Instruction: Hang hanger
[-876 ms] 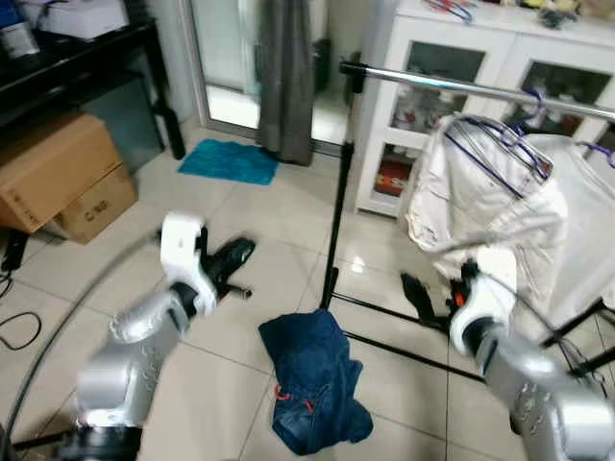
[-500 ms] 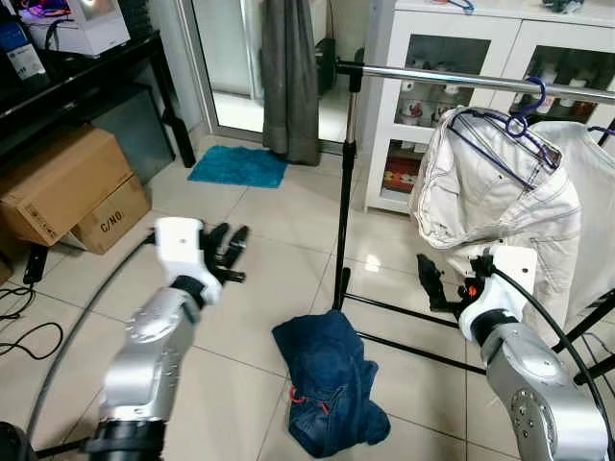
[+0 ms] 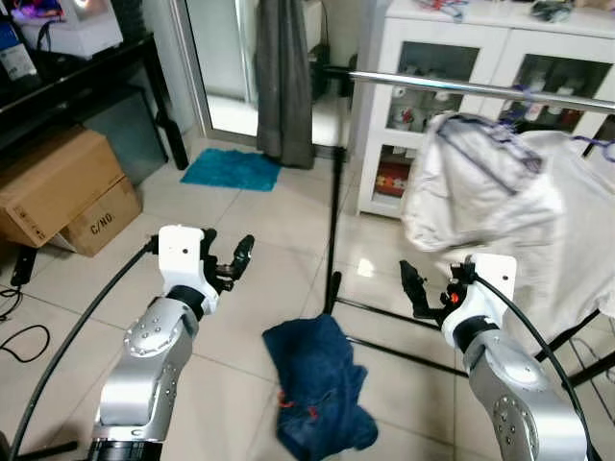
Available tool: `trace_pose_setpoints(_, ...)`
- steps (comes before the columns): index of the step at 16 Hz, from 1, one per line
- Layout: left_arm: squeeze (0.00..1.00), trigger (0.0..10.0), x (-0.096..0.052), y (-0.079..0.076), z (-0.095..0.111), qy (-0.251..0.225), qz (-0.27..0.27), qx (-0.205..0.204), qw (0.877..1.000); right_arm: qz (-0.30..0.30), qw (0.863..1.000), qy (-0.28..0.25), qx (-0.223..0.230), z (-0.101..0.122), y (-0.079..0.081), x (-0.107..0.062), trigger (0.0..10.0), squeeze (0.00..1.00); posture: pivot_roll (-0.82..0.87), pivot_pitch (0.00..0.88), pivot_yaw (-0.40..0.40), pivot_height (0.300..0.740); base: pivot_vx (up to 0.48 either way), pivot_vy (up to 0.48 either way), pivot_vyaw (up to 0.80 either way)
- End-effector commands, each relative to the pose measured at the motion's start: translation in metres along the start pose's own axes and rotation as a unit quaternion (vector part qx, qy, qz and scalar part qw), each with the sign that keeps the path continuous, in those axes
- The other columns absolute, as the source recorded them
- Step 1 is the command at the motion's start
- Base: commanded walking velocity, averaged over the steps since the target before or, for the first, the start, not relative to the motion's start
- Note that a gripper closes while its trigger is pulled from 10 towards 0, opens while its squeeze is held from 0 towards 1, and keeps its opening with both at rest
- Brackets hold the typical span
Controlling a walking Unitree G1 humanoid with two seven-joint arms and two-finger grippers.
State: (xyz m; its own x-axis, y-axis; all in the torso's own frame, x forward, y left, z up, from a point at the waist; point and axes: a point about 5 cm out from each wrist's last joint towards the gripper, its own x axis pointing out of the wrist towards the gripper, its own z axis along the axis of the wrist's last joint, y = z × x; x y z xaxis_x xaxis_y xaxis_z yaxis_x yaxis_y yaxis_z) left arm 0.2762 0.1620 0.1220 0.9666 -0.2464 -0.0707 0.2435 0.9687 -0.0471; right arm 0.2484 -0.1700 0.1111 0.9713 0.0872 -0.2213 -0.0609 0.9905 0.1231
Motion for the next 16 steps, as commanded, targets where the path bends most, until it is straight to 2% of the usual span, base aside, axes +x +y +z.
trace_pose_setpoints(1,1.00,10.0,0.001,-0.005,0.002,-0.003,-0.008,0.012,1.000,-0.020,1.000,-0.020,-0.011,0.008,-0.007,0.001,10.0,1.00,0.04,0.000,0.027,0.740,0.000,-0.439,0.00)
trace_pose_setpoints(3,1.00,10.0,0.010,-0.006,0.008,-0.008,-0.023,0.028,0.999,-0.045,0.998,-0.038,-0.024,0.020,-0.021,0.002,10.0,1.00,0.03,0.000,0.035,0.740,0.000,-0.435,0.00)
trace_pose_setpoints(5,1.00,10.0,0.016,-0.004,0.009,-0.008,-0.012,0.024,1.000,-0.061,0.997,-0.026,-0.032,0.020,-0.023,0.005,10.0,1.00,0.02,0.000,0.047,0.740,0.000,-0.439,0.00)
trace_pose_setpoints(7,1.00,10.0,0.013,-0.008,0.010,-0.004,-0.022,0.033,0.999,-0.080,0.996,-0.029,-0.026,0.019,-0.020,0.000,10.0,1.00,0.01,0.000,0.071,0.740,0.000,-0.414,0.00)
trace_pose_setpoints(8,0.94,10.0,0.011,-0.007,0.011,-0.014,-0.002,0.042,0.999,-0.083,0.996,-0.023,-0.021,0.016,-0.021,-0.003,10.0,1.00,0.02,0.000,0.072,0.740,0.000,0.000,0.00)
trace_pose_setpoints(9,0.74,10.0,0.010,-0.005,0.017,-0.035,0.020,0.044,0.998,-0.082,0.996,-0.018,-0.019,0.014,-0.020,-0.004,10.0,1.00,0.02,0.000,0.070,0.740,0.000,0.000,0.00)
trace_pose_setpoints(10,0.63,10.0,0.009,-0.005,0.020,-0.042,0.022,0.044,0.998,-0.077,0.997,-0.018,-0.018,0.014,-0.018,-0.005,10.0,1.00,0.02,0.000,0.054,0.740,0.000,0.000,0.00)
trace_pose_setpoints(11,0.62,10.0,0.009,-0.006,0.021,-0.036,0.017,0.047,0.998,-0.063,0.998,-0.023,-0.014,0.018,-0.013,-0.005,10.0,1.00,0.02,0.000,0.045,0.740,0.000,0.000,0.00)
trace_pose_setpoints(12,0.51,10.0,0.008,-0.009,0.020,-0.030,-0.002,0.049,0.998,-0.047,0.998,-0.033,-0.020,0.021,-0.009,-0.002,10.0,1.00,0.03,0.000,0.036,0.740,0.000,0.000,0.00)
trace_pose_setpoints(13,0.50,10.0,0.007,-0.011,0.019,-0.026,-0.011,0.048,0.998,-0.044,0.998,-0.037,-0.023,0.022,-0.009,-0.001,10.0,1.00,0.03,0.000,0.035,0.740,0.000,0.000,0.00)
trace_pose_setpoints(14,0.44,10.0,0.005,-0.014,0.017,-0.022,-0.019,0.049,0.998,-0.044,0.998,-0.043,-0.020,0.024,-0.010,0.002,10.0,1.00,0.03,0.000,0.039,0.740,0.000,0.000,0.00)
trace_pose_setpoints(16,0.43,10.0,0.000,-0.013,0.022,-0.025,-0.018,0.046,0.998,-0.049,0.998,-0.051,-0.004,0.033,-0.007,0.003,10.0,1.00,0.03,0.000,0.027,0.740,0.133,0.000,0.00)
